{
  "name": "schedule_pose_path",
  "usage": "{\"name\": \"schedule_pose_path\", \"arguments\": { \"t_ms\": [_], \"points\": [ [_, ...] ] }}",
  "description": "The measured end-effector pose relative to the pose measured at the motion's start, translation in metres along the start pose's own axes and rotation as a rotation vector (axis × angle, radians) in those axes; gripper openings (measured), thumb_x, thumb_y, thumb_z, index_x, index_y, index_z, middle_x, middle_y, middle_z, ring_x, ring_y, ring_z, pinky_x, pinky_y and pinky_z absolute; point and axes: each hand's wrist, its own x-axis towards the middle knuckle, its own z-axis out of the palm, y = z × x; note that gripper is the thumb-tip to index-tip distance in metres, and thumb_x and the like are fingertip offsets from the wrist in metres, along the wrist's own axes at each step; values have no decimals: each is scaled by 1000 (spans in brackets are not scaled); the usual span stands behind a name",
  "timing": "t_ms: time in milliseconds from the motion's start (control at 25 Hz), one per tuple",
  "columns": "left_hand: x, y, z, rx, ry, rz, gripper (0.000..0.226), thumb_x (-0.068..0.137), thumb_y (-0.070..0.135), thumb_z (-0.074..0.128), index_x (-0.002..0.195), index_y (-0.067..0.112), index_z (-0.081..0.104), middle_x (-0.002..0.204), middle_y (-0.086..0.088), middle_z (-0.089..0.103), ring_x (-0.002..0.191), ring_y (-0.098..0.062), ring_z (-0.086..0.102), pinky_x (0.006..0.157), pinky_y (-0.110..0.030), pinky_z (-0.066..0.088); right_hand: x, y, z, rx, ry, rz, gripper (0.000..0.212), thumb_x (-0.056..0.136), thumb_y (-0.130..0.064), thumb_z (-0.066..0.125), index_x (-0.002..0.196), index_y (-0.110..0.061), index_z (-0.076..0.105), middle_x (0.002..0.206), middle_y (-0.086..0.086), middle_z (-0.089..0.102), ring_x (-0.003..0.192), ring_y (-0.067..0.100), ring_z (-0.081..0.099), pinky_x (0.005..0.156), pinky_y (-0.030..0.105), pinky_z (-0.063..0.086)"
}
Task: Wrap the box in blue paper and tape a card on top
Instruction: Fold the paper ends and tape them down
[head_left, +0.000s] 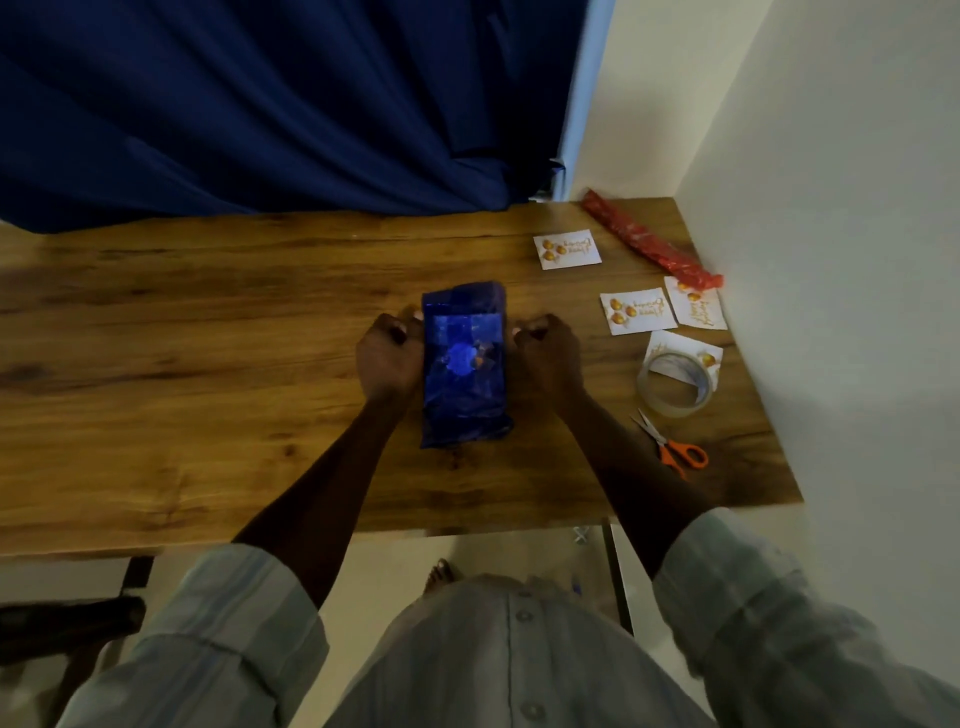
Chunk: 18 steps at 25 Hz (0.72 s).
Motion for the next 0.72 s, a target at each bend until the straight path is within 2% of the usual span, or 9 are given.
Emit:
{"name": "schedule_pose_path", "arguments": {
  "t_ms": [80, 160, 240, 320, 400, 480, 560, 600, 720],
  "points": [
    [-12, 21, 18, 64, 27, 188, 31, 96, 40, 51, 77, 15, 53, 71, 0, 58, 65, -17, 56, 58, -29, 43, -13, 3, -19, -84, 104, -93, 6, 91, -14, 59, 97, -15, 61, 90, -4, 63, 72, 0, 55, 59, 14, 38],
    [-30, 46, 41, 73, -7, 297, 28, 97, 36, 50, 76, 17, 51, 69, 1, 55, 63, -16, 53, 55, -27, 38, -26, 9, -50, -160, 287, -109, 8, 91, -17, 58, 98, -13, 62, 88, -4, 61, 73, 4, 54, 59, 16, 36],
    [-51, 60, 65, 81, -46, 362, 26, 97, 36, 49, 78, 18, 53, 71, 1, 55, 65, -16, 54, 55, -25, 36, -36, 22, -95, -242, 541, -38, 15, 91, -26, 58, 98, -13, 60, 91, 1, 64, 80, 12, 56, 65, 24, 38],
    [-73, 66, 88, 153, -84, 379, 28, 98, 40, 44, 87, 19, 58, 80, -1, 61, 71, -17, 57, 61, -28, 43, -43, 45, -139, -292, 648, 166, 38, 90, -39, 59, 111, -8, 54, 108, 10, 65, 97, 25, 61, 77, 31, 43],
    [-89, 71, 106, 256, -144, 370, 31, 100, 38, 39, 97, 17, 62, 86, -2, 62, 76, -17, 59, 70, -32, 47, -42, 70, -165, -313, 530, 381, 64, 87, -52, 60, 125, -3, 45, 124, 17, 59, 112, 35, 57, 82, 34, 42],
    [-103, 77, 119, 292, -179, 352, 27, 99, 35, 41, 93, 17, 61, 81, 3, 59, 71, -13, 56, 68, -27, 44, -37, 88, -169, -271, 385, 429, 77, 80, -61, 63, 127, -2, 47, 124, 16, 59, 110, 34, 59, 77, 32, 42],
    [-117, 88, 130, 294, -189, 283, 24, 98, 36, 45, 84, 21, 57, 74, 8, 57, 63, -7, 54, 59, -21, 40, -33, 99, -169, -232, 314, 405, 74, 75, -59, 66, 122, -4, 52, 116, 12, 63, 97, 27, 62, 68, 29, 43],
    [-122, 92, 133, 299, -210, 226, 25, 97, 37, 46, 83, 20, 58, 72, 6, 59, 62, -7, 55, 57, -22, 41, -31, 102, -166, -217, 300, 390, 67, 76, -51, 66, 121, -4, 53, 112, 10, 63, 92, 25, 62, 63, 27, 42],
    [-130, 89, 147, 140, -266, 27, 22, 94, 32, 54, 88, 15, 66, 78, -2, 65, 70, -15, 60, 61, -27, 47, -29, 109, -166, -206, 315, 338, 45, 83, -27, 64, 119, -1, 54, 111, 14, 64, 94, 28, 63, 54, 23, 37]
  ]
}}
